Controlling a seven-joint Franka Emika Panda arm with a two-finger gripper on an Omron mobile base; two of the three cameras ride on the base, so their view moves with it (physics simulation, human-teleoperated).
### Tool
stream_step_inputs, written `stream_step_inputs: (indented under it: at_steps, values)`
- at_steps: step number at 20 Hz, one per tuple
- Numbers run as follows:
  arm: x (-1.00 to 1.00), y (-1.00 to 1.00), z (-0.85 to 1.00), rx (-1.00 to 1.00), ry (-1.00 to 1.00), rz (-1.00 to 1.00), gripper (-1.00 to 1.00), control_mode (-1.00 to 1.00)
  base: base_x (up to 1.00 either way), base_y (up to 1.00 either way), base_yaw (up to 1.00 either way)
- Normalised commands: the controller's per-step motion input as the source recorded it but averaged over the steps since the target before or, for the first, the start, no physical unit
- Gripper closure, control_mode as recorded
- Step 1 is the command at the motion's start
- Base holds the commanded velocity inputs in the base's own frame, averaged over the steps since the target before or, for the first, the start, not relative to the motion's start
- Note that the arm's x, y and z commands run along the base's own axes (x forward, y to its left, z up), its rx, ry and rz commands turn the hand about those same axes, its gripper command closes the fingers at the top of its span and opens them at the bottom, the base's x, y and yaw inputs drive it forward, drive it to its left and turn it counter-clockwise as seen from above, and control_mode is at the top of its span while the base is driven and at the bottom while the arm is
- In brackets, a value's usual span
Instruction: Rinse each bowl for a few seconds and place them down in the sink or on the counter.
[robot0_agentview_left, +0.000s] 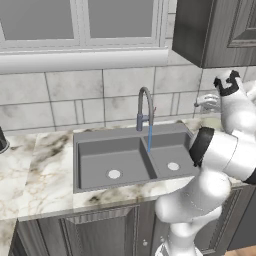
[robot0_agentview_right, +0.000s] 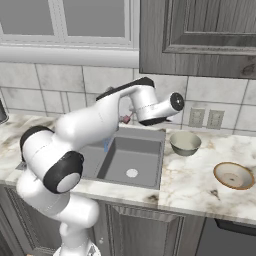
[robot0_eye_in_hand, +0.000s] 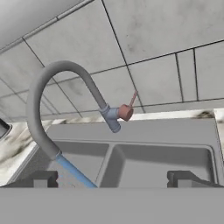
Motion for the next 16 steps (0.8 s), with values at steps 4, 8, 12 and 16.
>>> stream_step_inputs:
  at_steps: [4, 8, 12, 16]
  values:
    - [-0.62, -0.14, 0.19, -0.12, 0.01, 0.0, -1.0, -1.0, 0.0, 0.0, 0.0]
    - [-0.52, -0.11, 0.21, -0.08, 0.09, -0.01, -1.0, -1.0, 0.0, 0.0, 0.0]
    - [-0.42, -0.06, 0.24, -0.06, 0.16, -0.04, -1.0, -1.0, 0.0, 0.0, 0.0]
    - [-0.32, -0.03, 0.24, -0.07, 0.18, -0.04, -1.0, -1.0, 0.0, 0.0, 0.0]
